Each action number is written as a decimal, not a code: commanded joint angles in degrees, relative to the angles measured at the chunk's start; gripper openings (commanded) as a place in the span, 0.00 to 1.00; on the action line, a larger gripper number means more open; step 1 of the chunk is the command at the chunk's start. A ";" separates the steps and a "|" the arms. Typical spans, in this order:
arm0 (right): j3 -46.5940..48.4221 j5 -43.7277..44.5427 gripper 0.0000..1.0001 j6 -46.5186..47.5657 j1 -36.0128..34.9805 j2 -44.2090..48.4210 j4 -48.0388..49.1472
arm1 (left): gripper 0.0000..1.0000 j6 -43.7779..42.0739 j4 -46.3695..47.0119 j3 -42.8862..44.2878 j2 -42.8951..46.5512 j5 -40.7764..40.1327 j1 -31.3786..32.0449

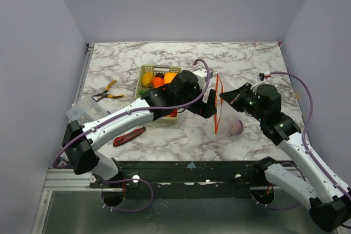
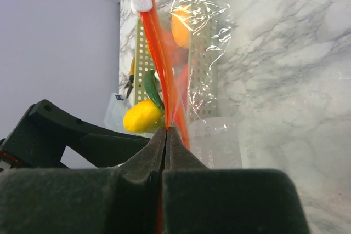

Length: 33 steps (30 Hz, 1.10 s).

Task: Place the food in the zip-top bag and seal the zipper
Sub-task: Place the fake vegetable in the zipper food storage bag, then pick up the fake fruit from the bin.

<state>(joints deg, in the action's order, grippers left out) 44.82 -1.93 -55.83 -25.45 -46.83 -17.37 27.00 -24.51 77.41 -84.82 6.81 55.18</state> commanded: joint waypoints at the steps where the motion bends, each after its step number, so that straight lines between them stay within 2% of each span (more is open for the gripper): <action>1: -0.08 0.72 0.00 3.73 -0.29 1.44 0.58 | 0.83 0.67 -0.44 0.82 0.38 0.74 -1.50; 5: 0.90 1.67 0.00 6.57 -0.34 1.42 -1.48 | 0.80 2.75 1.72 -0.63 0.65 3.44 -2.80; 11: 1.89 4.83 0.00 11.41 -0.29 1.07 -4.49 | 0.88 2.91 2.53 -2.00 2.86 3.63 -5.77; 17: 3.03 6.92 0.00 15.02 -0.29 0.39 -6.77 | 0.89 -0.11 -0.88 -4.94 5.48 1.62 -11.49; 21: 3.08 7.39 0.00 16.48 -0.27 0.37 -6.99 | 0.90 -5.38 -6.72 -6.15 6.52 -5.16 -15.37; 24: 2.98 7.60 0.00 17.06 -0.35 0.05 -7.16 | 0.90 -7.89 -12.86 -5.32 5.56 -14.54 -16.69; 29: 2.77 7.64 0.00 17.90 -0.37 -0.84 -6.55 | 0.90 -3.77 -20.85 -2.54 1.16 -28.35 -19.35; 33: 2.99 6.95 0.00 18.20 -0.33 -0.97 -6.87 | 0.90 -0.80 -22.26 -6.28 2.31 -30.58 -20.50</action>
<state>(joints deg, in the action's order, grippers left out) 46.24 4.03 -39.22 -25.45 -47.66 -23.22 23.22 -40.88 73.36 -83.33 -14.39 36.07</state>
